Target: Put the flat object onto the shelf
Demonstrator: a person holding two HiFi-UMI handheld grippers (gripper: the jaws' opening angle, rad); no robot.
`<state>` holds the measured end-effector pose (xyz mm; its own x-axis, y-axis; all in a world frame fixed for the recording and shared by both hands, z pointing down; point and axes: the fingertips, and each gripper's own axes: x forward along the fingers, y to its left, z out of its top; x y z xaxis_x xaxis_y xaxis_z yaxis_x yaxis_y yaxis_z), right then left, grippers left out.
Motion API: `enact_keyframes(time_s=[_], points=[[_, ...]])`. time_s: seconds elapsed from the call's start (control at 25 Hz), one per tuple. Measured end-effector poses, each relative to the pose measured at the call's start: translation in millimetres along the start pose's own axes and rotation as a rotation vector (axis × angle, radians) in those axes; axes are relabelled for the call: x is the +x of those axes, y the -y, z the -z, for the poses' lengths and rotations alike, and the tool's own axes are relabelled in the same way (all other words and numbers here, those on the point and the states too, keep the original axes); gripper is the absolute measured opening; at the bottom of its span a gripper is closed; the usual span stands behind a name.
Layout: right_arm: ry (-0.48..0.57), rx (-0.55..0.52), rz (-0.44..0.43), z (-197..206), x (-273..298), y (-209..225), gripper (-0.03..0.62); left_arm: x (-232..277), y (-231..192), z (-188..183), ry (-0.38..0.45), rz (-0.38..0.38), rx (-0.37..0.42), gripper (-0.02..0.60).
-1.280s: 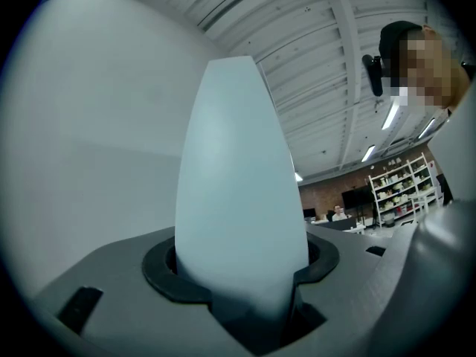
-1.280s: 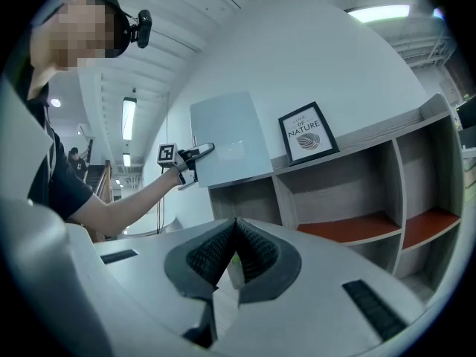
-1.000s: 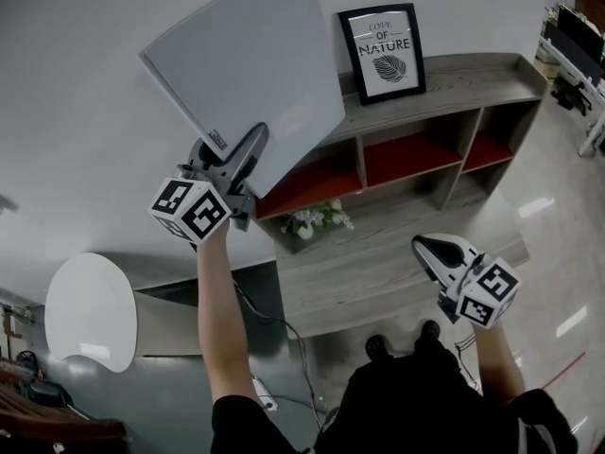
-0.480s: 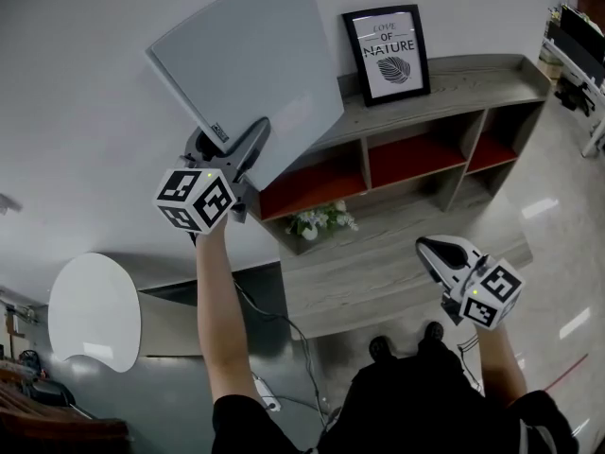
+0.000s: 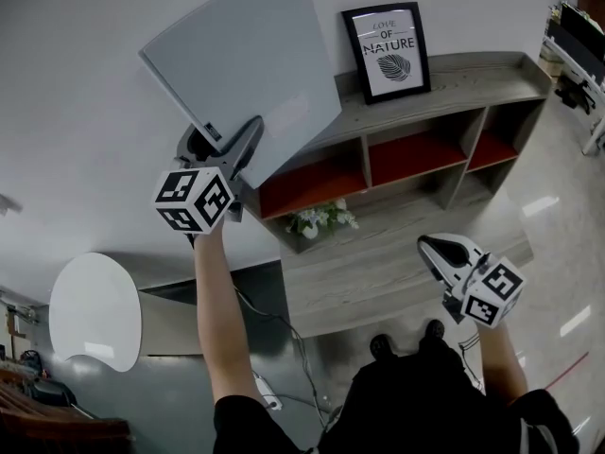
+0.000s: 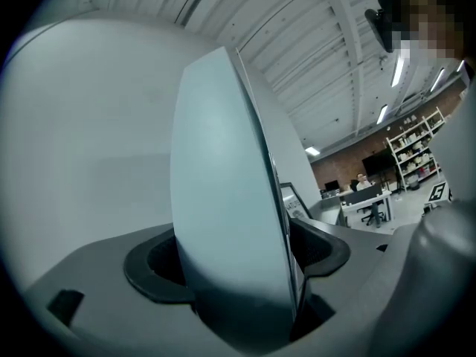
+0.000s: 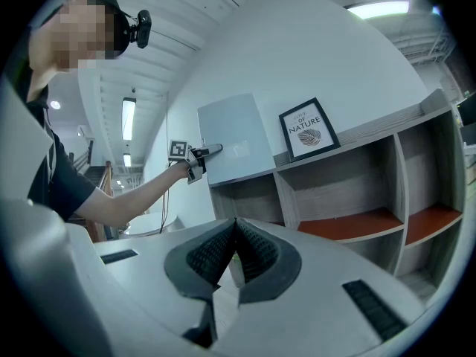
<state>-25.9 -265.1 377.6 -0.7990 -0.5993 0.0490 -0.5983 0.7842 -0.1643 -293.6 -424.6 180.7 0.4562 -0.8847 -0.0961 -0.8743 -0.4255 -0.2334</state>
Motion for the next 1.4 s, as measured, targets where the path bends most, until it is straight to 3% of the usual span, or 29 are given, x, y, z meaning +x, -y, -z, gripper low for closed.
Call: enact_keyframes(time_s=[0.4,1.4], points=[[-0.002,0.01,0.0,0.9,1.7,1.5,0.012,-8.3,-12.5,1.2,0.0,-0.052,-0.004,0.419],[-0.001,0.014,0.006,3.5,2.7,-1.9,0.012,18.8,-4.9,1.4,0.036,0.093,-0.011,0.4]])
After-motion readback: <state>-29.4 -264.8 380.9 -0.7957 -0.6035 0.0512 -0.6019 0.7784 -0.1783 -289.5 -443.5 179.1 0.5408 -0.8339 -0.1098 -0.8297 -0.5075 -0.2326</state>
